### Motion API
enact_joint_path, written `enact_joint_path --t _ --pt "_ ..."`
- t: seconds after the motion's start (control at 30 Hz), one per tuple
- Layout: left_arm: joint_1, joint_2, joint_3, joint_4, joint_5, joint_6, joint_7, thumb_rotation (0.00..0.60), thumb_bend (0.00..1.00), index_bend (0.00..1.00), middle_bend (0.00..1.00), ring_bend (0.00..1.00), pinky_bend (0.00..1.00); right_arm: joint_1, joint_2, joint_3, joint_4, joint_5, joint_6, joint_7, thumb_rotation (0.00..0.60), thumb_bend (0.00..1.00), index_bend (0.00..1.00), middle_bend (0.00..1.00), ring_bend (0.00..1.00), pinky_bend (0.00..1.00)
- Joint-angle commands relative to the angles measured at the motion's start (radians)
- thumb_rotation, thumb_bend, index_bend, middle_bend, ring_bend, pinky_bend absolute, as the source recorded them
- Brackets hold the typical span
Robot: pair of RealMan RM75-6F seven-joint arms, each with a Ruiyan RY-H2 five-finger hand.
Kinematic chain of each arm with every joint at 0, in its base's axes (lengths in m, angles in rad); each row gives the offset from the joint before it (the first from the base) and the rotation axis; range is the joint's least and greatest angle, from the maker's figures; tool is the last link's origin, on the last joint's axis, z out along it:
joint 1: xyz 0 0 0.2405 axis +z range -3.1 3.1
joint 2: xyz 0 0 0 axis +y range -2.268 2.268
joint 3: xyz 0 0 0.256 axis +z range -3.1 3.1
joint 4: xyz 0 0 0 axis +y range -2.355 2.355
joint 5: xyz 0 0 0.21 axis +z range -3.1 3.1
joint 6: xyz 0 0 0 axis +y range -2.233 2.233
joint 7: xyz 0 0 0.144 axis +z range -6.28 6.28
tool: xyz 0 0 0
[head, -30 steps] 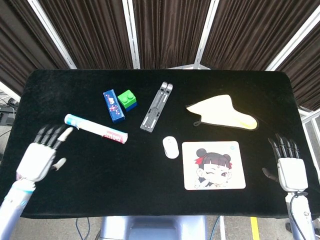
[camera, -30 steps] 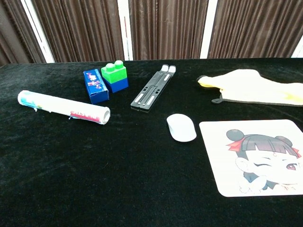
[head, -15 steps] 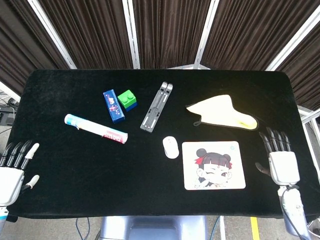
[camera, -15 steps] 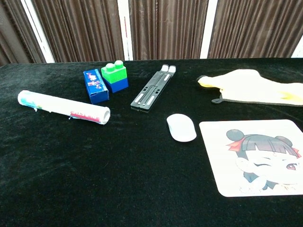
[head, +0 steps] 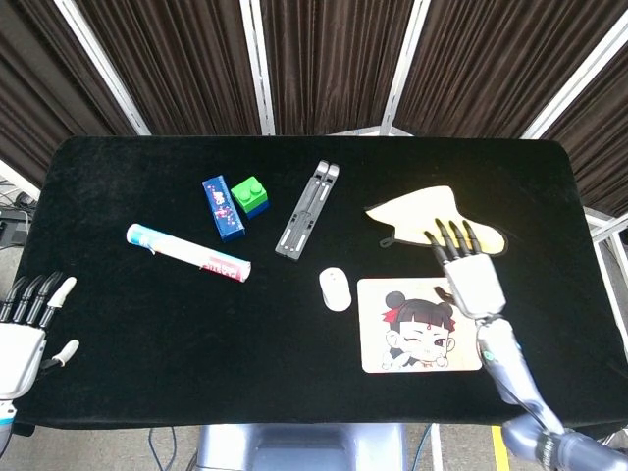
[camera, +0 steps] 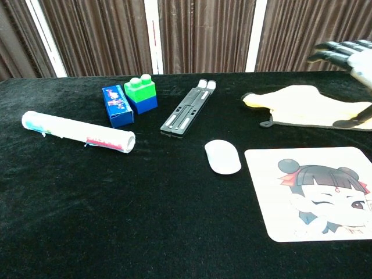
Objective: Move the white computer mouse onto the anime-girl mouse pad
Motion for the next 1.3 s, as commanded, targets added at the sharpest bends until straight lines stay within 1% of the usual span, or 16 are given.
enact_joint_path --t 0.03,0.17,0.37,0.67,0.83,1.03,1.3 --pt "0.003 0.001 -0.007 0.002 0.004 -0.002 -0.005 0.6 0.22 0.0 0.0 0.0 0.0 0.036 -0.035 0.006 0.016 0.006 -0.032 -0.018 0.6 0.0 0.09 0.0 0.0 0.0" --pt "0.009 0.001 -0.017 0.007 0.007 -0.006 -0.015 0.6 0.22 0.0 0.0 0.0 0.0 0.073 -0.066 -0.011 0.039 -0.016 -0.055 -0.032 0.6 0.0 0.12 0.0 0.0 0.0" --pt "0.011 0.001 -0.027 0.011 0.012 -0.027 -0.028 0.6 0.22 0.0 0.0 0.0 0.0 0.113 -0.114 -0.045 0.098 -0.039 -0.092 -0.013 0.6 0.0 0.13 0.0 0.0 0.0" --pt "0.014 -0.001 -0.043 0.013 0.022 -0.044 -0.026 0.6 0.22 0.0 0.0 0.0 0.0 0.134 -0.184 -0.06 0.183 -0.027 -0.101 0.032 0.6 0.0 0.13 0.0 0.0 0.0" --pt "0.014 -0.003 -0.051 0.015 0.027 -0.053 -0.027 0.6 0.22 0.0 0.0 0.0 0.0 0.146 -0.2 -0.075 0.217 -0.041 -0.096 0.061 0.6 0.0 0.17 0.03 0.0 0.0" --pt "0.014 -0.005 -0.055 0.016 0.033 -0.065 -0.027 0.6 0.22 0.0 0.0 0.0 0.0 0.164 -0.22 -0.095 0.258 -0.065 -0.088 0.12 0.6 0.0 0.17 0.03 0.0 0.0" --pt "0.018 -0.005 -0.062 0.015 0.041 -0.077 -0.026 0.6 0.22 0.0 0.0 0.0 0.0 0.18 -0.266 -0.102 0.326 -0.055 -0.095 0.159 0.6 0.0 0.17 0.03 0.0 0.0"
